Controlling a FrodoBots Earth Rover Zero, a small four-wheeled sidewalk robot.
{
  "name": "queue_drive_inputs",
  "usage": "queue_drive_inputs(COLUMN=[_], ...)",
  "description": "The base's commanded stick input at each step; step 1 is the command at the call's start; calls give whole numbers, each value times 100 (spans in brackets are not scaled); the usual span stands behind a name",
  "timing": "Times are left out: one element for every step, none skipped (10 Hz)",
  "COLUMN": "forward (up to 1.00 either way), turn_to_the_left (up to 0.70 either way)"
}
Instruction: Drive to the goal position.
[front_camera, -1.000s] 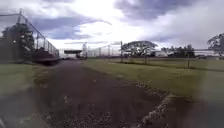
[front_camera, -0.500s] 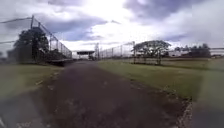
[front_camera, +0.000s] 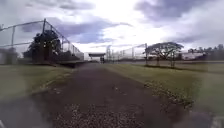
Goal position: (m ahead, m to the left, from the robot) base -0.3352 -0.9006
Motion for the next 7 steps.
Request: queue_drive_inputs(forward=[50,50,50,50,50,50,50], turn_to_the_left=[50,50,50,50,50,50,50])
